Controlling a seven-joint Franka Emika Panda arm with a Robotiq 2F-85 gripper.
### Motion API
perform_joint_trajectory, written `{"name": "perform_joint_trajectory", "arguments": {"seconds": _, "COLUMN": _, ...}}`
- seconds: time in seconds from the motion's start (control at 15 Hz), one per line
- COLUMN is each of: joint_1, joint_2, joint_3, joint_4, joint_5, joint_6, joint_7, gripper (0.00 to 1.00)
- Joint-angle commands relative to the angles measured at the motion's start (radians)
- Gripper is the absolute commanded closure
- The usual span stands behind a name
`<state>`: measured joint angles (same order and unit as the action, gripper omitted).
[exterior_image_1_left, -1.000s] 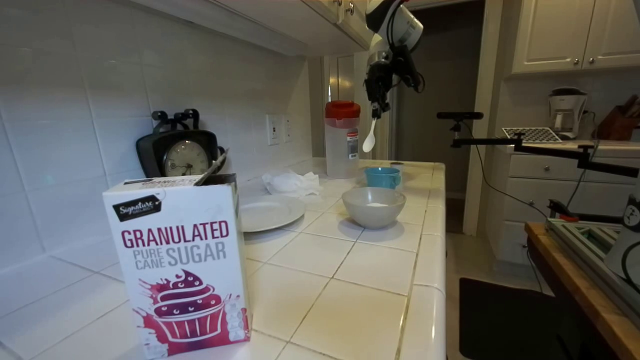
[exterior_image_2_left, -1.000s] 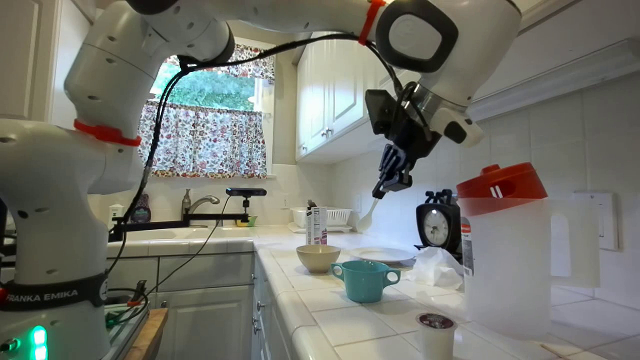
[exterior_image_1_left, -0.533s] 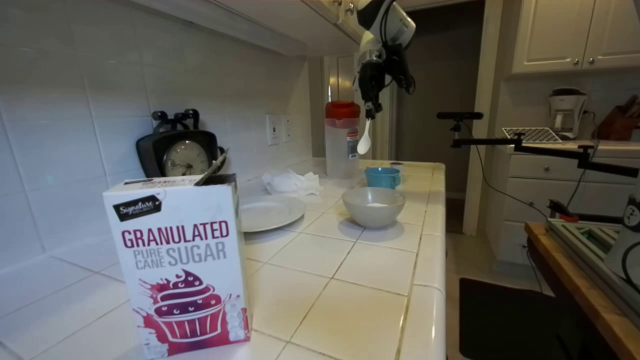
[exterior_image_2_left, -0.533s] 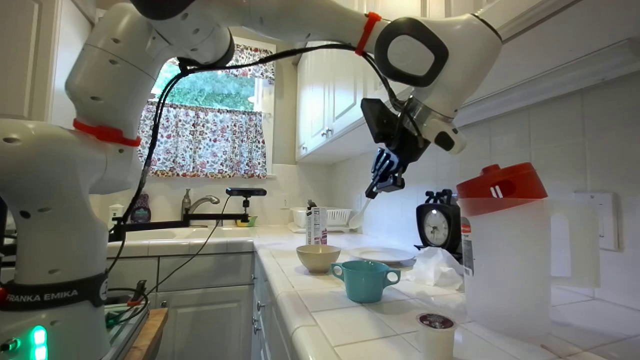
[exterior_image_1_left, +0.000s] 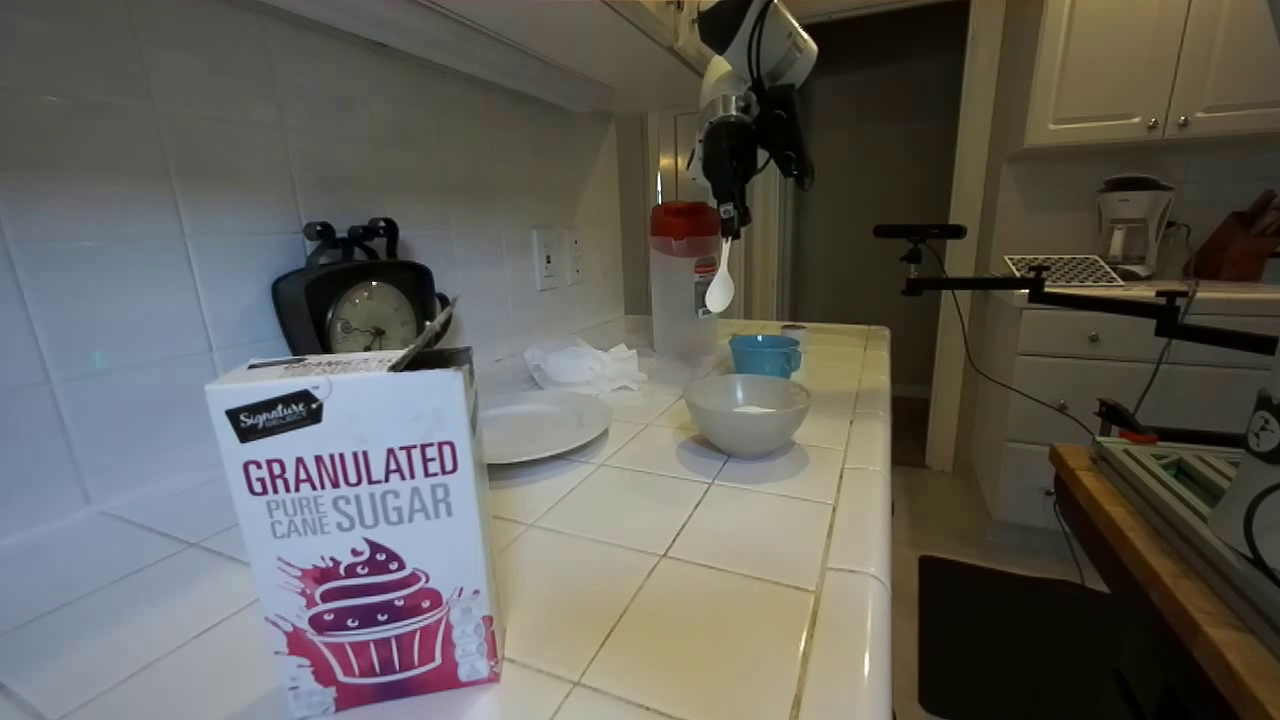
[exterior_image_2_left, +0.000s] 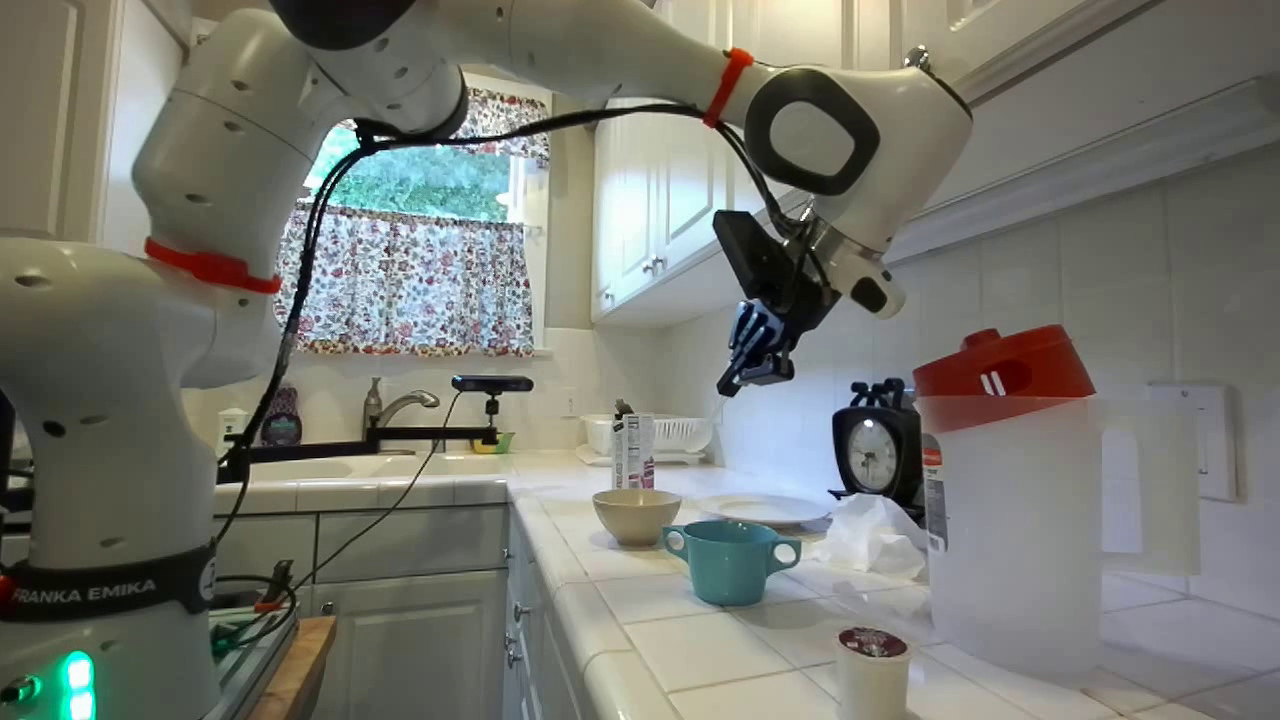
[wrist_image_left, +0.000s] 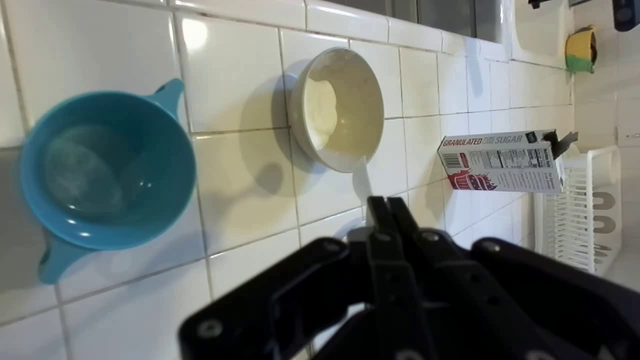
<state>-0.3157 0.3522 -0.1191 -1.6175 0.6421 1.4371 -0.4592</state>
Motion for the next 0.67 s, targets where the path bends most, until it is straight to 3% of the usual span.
{"name": "perform_joint_trajectory", "arguments": {"seconds": 0.0, "joint_1": 0.010, "joint_2": -0.020, "joint_3": 0.013, "joint_4": -0.035, "joint_5": 0.016, "joint_6": 0.011, "joint_7": -0.049, "gripper": 0.99}}
{"name": "perform_joint_trajectory", "arguments": {"seconds": 0.6, "joint_1": 0.049, "joint_2": -0.046, "joint_3": 0.037, "joint_4": -0.112, "joint_5": 0.019, "joint_6": 0.032, "joint_7": -0.084, "gripper": 0.99}}
